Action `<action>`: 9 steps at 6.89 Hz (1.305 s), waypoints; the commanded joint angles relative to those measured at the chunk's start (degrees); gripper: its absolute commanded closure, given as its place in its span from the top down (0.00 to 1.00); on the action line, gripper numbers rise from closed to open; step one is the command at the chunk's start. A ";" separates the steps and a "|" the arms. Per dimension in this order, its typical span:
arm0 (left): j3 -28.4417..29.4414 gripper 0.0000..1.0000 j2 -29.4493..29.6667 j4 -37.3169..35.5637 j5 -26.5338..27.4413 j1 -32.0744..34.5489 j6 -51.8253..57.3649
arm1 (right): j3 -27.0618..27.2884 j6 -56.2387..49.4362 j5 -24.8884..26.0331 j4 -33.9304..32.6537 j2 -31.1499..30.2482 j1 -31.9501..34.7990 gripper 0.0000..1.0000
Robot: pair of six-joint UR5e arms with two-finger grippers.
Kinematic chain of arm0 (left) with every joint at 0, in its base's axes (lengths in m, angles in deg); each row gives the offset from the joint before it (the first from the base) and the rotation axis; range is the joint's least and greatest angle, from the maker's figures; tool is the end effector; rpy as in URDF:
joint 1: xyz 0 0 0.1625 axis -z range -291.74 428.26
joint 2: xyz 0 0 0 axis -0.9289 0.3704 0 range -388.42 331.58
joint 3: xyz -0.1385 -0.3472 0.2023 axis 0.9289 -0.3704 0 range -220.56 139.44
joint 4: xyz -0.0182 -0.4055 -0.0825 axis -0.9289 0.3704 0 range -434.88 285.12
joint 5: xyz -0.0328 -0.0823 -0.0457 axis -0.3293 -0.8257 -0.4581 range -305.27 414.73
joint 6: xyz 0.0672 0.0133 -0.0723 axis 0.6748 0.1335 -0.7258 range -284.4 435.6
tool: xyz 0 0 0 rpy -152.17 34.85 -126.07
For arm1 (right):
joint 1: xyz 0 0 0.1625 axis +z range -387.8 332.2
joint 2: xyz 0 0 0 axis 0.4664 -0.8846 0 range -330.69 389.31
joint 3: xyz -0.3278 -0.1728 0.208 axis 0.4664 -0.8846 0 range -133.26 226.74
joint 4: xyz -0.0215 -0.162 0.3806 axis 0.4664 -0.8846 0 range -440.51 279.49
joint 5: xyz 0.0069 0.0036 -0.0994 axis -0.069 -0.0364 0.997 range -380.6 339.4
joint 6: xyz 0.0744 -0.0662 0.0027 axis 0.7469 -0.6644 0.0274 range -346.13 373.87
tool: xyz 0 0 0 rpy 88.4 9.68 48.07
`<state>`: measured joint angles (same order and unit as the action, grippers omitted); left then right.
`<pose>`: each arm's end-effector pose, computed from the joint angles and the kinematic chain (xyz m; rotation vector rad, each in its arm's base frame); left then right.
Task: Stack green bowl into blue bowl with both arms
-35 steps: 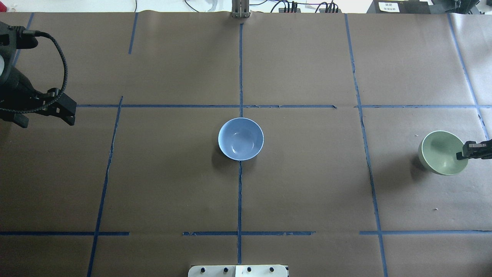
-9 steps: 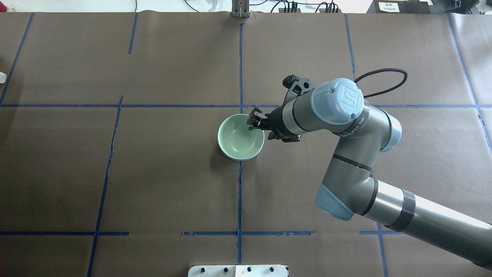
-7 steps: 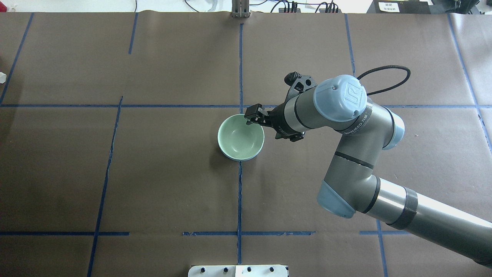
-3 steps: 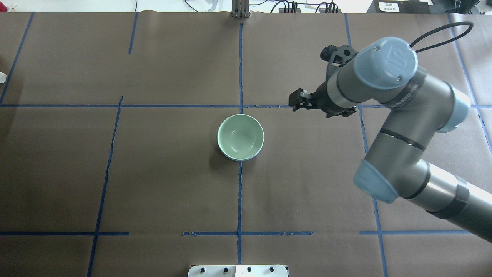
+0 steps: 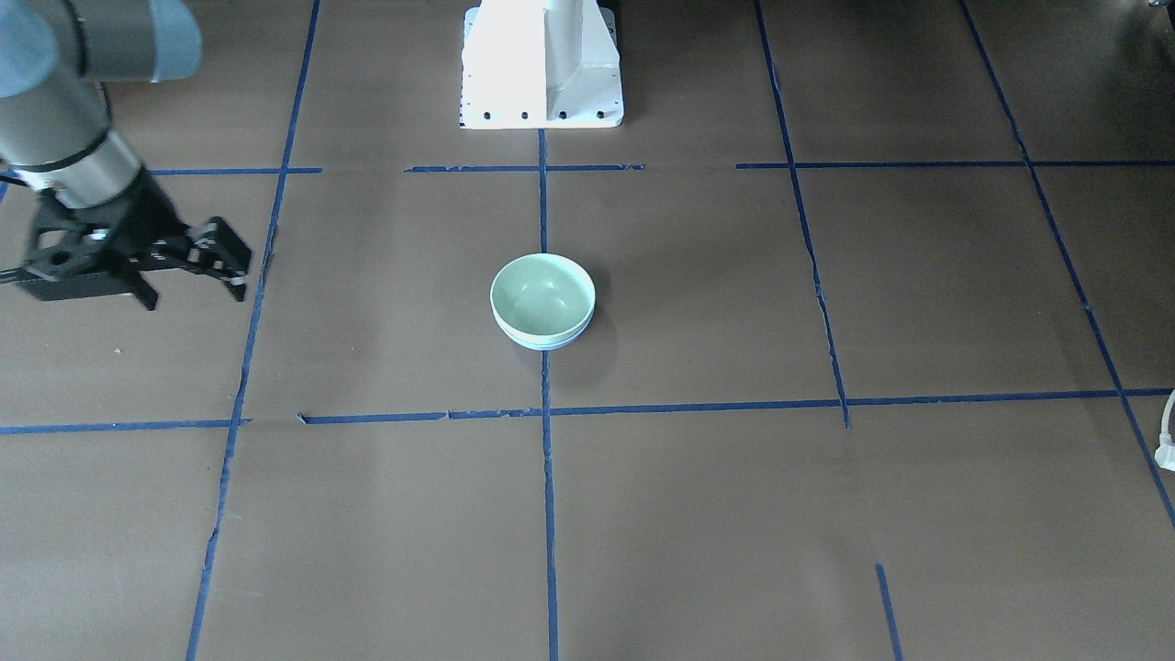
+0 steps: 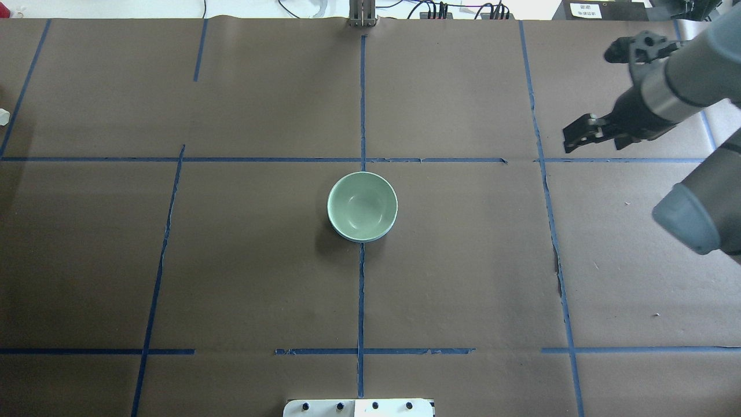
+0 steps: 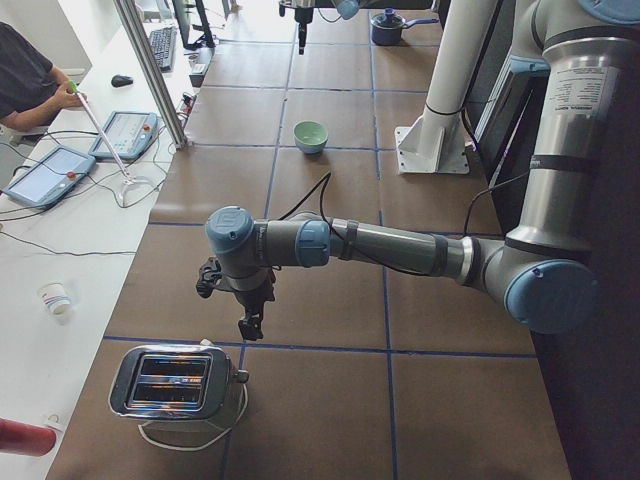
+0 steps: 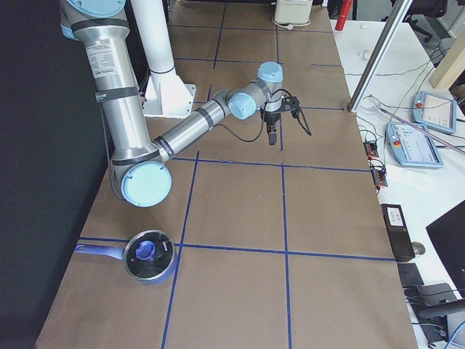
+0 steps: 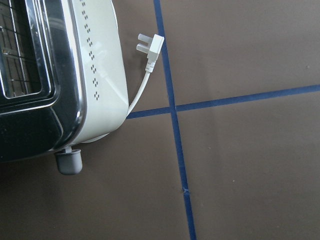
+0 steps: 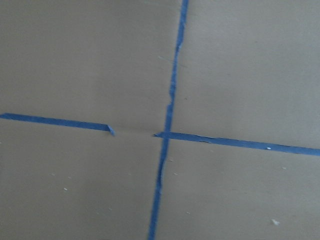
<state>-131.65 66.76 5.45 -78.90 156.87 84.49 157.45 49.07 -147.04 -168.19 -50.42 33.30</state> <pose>-0.0518 -0.5249 0.6209 -0.0065 0.7640 0.1481 -0.1958 -0.5080 0.3909 0.1479 -0.8206 -0.0814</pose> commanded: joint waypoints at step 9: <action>2.67 1.00 -4.39 3.17 -3.92 2.62 0.51 | -11.40 -36.35 -11.19 -0.04 -18.97 28.55 1.00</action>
<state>-129.02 62.41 8.59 -82.81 159.48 85.01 147.06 14.29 -158.04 -168.22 -68.98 60.53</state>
